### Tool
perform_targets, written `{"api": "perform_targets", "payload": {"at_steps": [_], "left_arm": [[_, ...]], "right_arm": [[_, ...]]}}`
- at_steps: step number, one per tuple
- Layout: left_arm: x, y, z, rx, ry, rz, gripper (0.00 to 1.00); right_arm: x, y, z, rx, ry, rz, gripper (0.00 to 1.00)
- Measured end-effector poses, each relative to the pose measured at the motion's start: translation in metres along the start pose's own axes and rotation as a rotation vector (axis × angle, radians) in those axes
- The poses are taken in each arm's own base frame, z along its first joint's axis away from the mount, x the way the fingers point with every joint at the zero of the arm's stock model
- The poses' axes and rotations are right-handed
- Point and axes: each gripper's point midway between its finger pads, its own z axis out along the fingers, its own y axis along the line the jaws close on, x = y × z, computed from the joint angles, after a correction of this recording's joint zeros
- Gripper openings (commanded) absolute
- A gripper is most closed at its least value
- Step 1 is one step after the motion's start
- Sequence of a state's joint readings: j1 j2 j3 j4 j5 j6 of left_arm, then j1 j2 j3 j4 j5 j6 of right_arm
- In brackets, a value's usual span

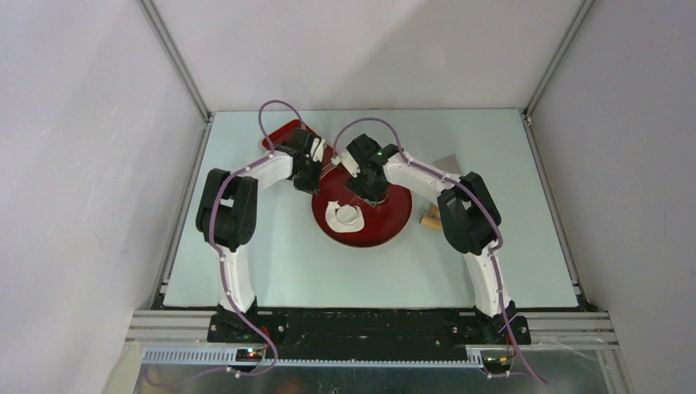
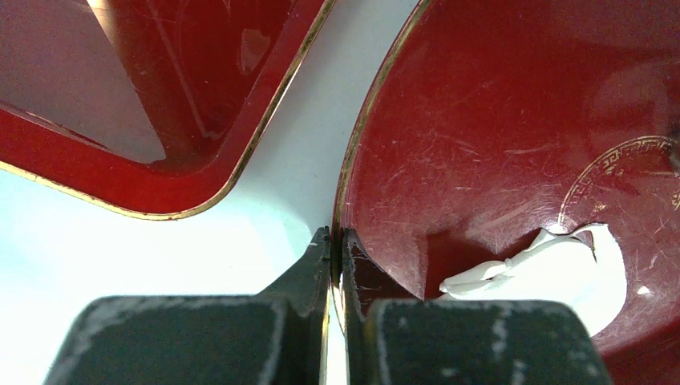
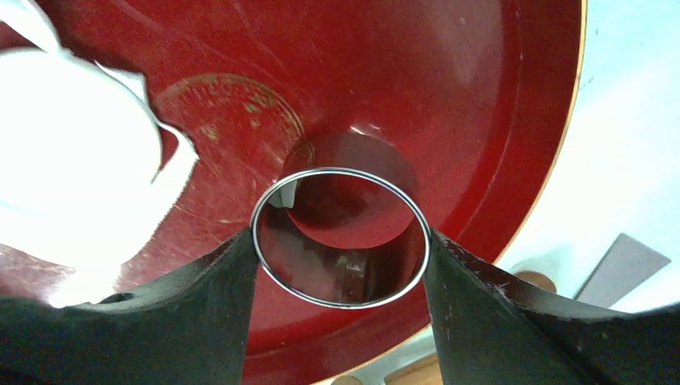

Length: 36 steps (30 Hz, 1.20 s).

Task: Roll out the dumpling wrappers from the dough
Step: Remove the dumpling wrapper from the work surface.

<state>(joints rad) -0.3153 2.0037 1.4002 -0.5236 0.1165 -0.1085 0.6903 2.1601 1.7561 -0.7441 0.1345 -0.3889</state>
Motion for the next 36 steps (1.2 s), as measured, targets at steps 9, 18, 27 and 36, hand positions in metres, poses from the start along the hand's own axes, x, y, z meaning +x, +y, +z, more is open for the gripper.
{"api": "perform_targets", "payload": {"at_steps": [9,18,27,36], "left_arm": [[0.0,0.0,0.0,0.0,0.0,0.0,0.0],[0.0,0.0,0.0,0.0,0.0,0.0,0.0],[0.0,0.0,0.0,0.0,0.0,0.0,0.0],[0.0,0.0,0.0,0.0,0.0,0.0,0.0]], "right_arm": [[0.019,-0.002,-0.009,-0.02,0.04,-0.001,0.58],[0.0,0.017,-0.026,-0.123,0.003,0.04,0.58],[-0.021,0.039,-0.033,-0.179,-0.042,0.023,0.59],[-0.011,0.046,-0.024,-0.195,0.004,0.016,0.59]]}}
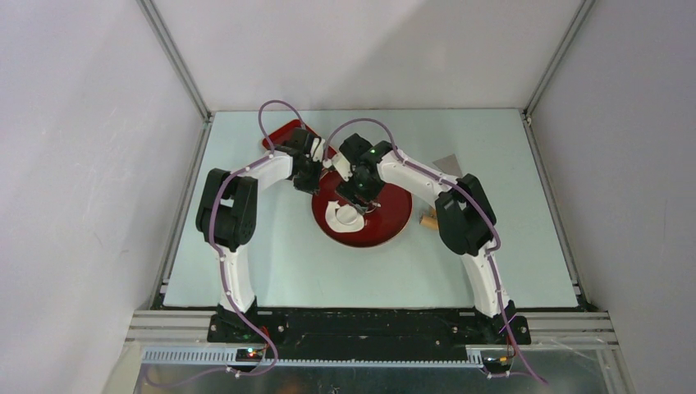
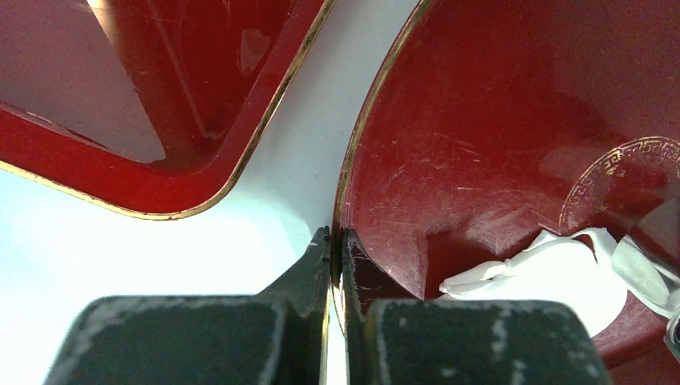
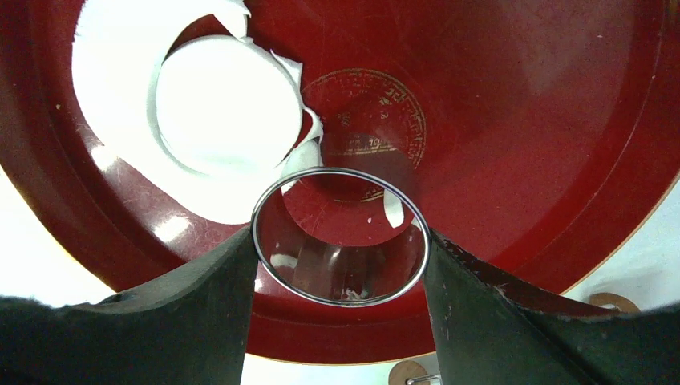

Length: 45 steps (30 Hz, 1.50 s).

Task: Roll out the dumpling wrappers from the dough
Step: Remove the dumpling wrapper from the work surface.

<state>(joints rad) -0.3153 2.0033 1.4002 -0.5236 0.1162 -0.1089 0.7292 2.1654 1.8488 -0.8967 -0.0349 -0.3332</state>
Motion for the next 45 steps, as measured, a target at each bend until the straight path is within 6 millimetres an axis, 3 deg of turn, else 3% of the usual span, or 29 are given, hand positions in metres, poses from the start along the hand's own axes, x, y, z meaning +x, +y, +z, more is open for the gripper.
{"api": "perform_targets", "payload": {"at_steps": [29,45], "left_arm": [[0.0,0.0,0.0,-0.001,0.0,-0.002,0.0],[0.0,0.0,0.0,-0.003,0.0,-0.006,0.0]], "right_arm": [[0.015,0.004,0.01,0.01,0.064,-0.045,0.58],[0.066,0.014,-0.009,-0.023,0.294,-0.141,0.59]]}}
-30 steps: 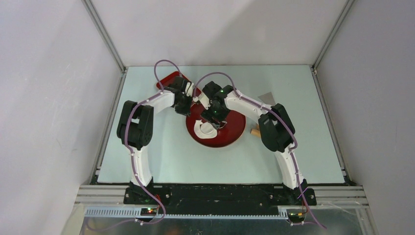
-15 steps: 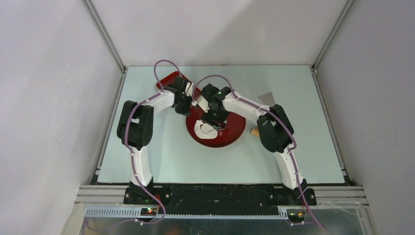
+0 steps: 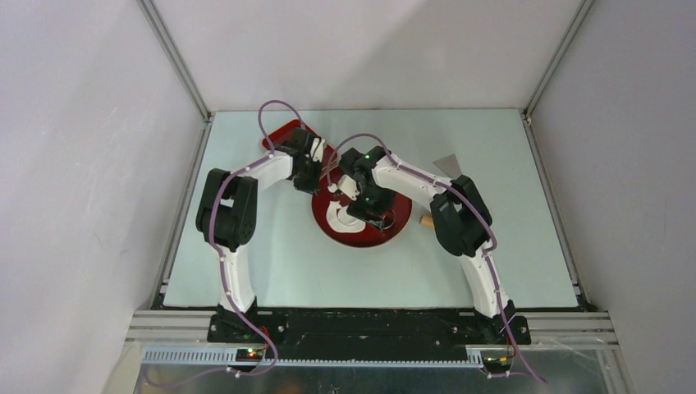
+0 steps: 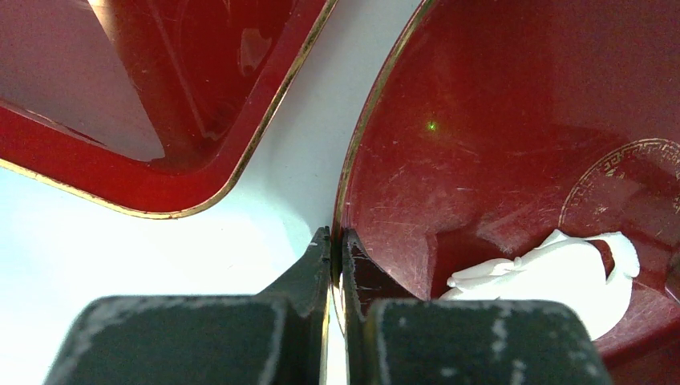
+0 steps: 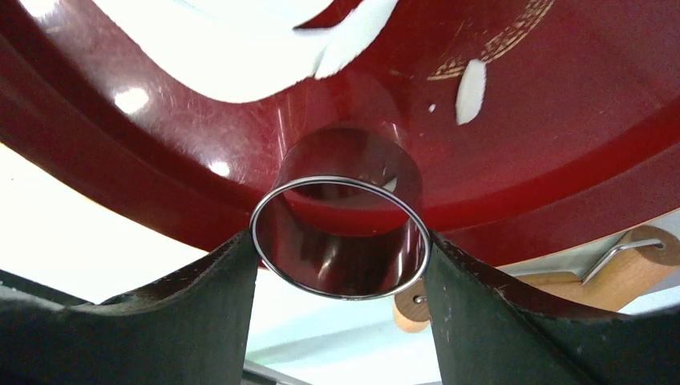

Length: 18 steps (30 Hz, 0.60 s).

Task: Roll out the dumpling wrappers from the dough
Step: Remove the dumpling wrapper from the work surface.

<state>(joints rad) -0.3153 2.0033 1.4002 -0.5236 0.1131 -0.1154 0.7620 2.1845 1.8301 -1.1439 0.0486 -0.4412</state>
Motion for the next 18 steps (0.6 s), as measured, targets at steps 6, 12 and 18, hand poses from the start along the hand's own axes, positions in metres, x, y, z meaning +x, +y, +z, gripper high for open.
{"api": "perform_targets", "payload": {"at_steps": [6,12,18], "left_arm": [[0.0,0.0,0.0,0.0,0.0,0.0,0.0],[0.0,0.0,0.0,0.0,0.0,0.0,0.0],[0.0,0.0,0.0,0.0,0.0,0.0,0.0]], "right_arm": [[0.007,0.005,-0.003,-0.018,0.031,-0.002,0.59],[-0.017,-0.003,-0.017,0.01,-0.062,0.034,0.59],[-0.034,-0.008,-0.024,0.011,-0.136,0.087,0.59]]}}
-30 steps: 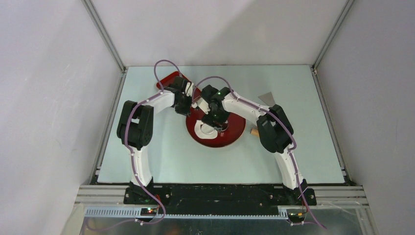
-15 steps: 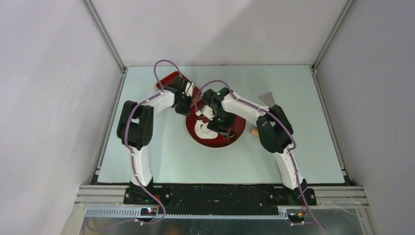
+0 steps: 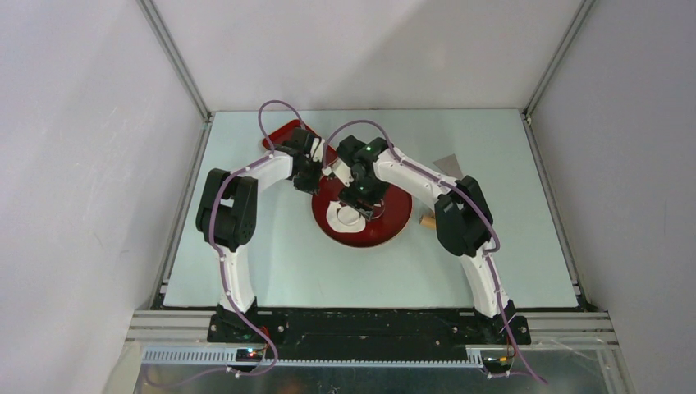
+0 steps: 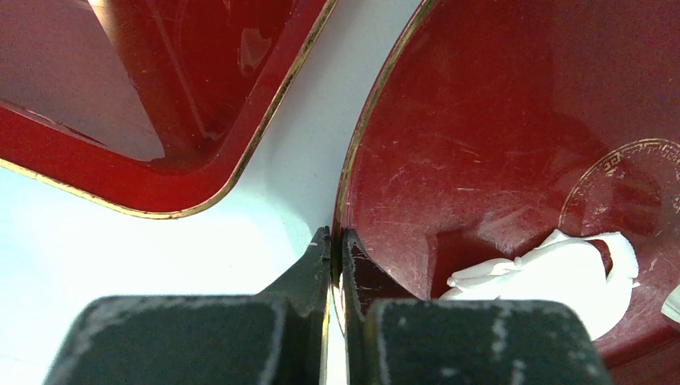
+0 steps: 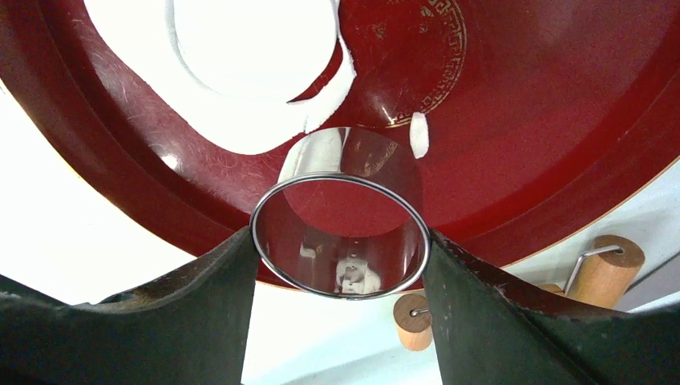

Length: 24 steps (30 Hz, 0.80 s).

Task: Roll out the dumpling wrappers from the dough
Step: Remove the dumpling wrapper from the work surface.

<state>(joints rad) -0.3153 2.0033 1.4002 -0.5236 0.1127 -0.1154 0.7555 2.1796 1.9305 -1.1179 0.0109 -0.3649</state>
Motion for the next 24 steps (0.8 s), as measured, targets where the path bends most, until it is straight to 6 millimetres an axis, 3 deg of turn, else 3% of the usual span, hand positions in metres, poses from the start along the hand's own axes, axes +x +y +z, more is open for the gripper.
{"api": "perform_targets", "payload": {"at_steps": [11,24], "left_arm": [[0.0,0.0,0.0,0.0,0.0,0.0,0.0],[0.0,0.0,0.0,0.0,-0.003,0.0,0.0]], "right_arm": [[-0.008,0.006,0.002,-0.055,-0.032,0.04,0.59],[-0.006,0.008,0.023,-0.081,0.0,0.047,0.59]]}}
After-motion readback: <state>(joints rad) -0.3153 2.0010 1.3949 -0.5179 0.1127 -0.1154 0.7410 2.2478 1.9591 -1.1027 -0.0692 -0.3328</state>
